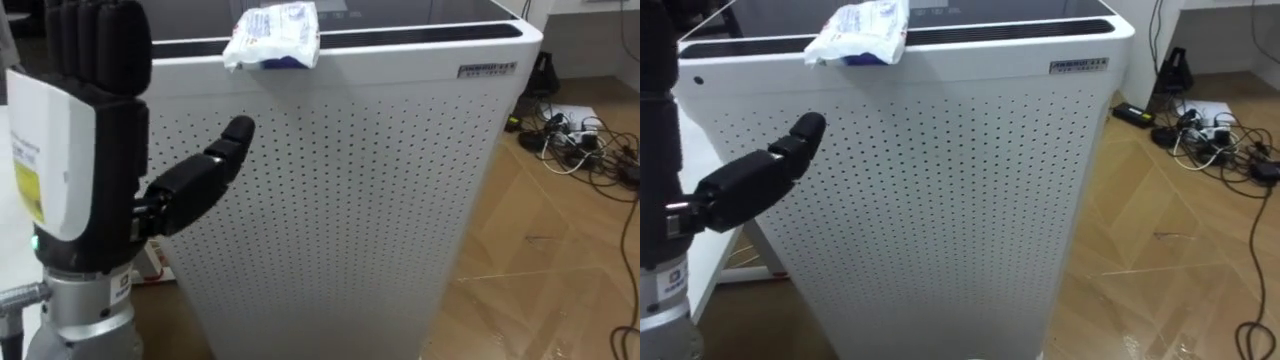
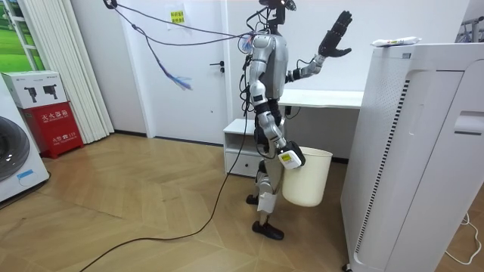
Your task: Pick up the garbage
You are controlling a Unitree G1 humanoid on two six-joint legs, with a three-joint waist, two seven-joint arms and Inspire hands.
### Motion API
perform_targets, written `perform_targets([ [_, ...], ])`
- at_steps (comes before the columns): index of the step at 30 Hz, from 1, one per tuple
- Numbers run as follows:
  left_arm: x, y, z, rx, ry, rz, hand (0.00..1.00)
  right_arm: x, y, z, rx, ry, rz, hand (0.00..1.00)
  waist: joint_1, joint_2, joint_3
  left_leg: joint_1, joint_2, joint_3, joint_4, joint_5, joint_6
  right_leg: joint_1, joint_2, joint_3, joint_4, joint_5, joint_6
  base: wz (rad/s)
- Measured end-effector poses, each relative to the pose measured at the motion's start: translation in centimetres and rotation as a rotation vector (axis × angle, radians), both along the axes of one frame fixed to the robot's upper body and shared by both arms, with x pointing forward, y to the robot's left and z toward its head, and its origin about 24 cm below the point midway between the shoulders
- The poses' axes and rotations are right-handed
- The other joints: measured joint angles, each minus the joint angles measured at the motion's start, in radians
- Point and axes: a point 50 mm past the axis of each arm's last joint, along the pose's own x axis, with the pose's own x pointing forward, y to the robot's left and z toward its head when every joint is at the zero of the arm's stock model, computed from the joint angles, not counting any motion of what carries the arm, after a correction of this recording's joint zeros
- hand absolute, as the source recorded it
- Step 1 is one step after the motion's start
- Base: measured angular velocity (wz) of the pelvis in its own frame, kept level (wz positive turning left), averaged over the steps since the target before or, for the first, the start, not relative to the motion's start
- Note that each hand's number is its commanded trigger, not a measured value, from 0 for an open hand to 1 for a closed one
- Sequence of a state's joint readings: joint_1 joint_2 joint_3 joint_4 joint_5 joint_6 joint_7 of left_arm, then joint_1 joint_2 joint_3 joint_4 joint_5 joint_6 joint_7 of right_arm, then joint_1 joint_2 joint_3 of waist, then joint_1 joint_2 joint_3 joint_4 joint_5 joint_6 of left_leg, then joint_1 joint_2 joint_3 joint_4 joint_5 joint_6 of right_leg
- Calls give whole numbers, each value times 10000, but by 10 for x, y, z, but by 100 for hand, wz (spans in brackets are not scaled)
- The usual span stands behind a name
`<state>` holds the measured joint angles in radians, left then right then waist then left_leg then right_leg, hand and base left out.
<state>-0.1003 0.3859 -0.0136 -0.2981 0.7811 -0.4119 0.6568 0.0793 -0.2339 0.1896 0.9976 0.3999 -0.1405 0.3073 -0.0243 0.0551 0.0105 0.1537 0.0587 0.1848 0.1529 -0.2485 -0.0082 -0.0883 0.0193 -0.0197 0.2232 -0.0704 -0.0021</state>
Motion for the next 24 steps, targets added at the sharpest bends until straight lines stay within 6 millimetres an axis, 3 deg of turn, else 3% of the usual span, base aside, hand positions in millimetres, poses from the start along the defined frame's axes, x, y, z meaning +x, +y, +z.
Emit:
perform_targets([
  [6,6,0,2,520,304,267,0,1,-3,1,-37,50,4,100,-45,142,92,79,-18,19,-4,0,0,48,3,74,-13,6,14,-3],
  [12,16,-2,2,1108,707,355,0,0,-7,1,-73,197,20,100,-285,283,127,87,-25,44,-6,0,0,49,7,110,-22,14,25,-1],
  [15,19,-2,4,1196,821,496,0,-2,-11,1,-185,289,-9,100,-306,387,132,80,-28,70,-6,0,0,6,26,171,-17,15,26,-7],
  [18,21,-3,6,1280,936,594,0,-4,-15,1,-245,406,-154,100,-312,459,85,71,-23,78,-5,1,-1,13,36,178,-29,15,26,0],
  [24,27,-3,13,1395,1082,842,0,-4,-17,1,-252,447,-252,100,-237,480,70,85,-24,102,-4,1,-1,19,42,198,-30,15,27,0],
])
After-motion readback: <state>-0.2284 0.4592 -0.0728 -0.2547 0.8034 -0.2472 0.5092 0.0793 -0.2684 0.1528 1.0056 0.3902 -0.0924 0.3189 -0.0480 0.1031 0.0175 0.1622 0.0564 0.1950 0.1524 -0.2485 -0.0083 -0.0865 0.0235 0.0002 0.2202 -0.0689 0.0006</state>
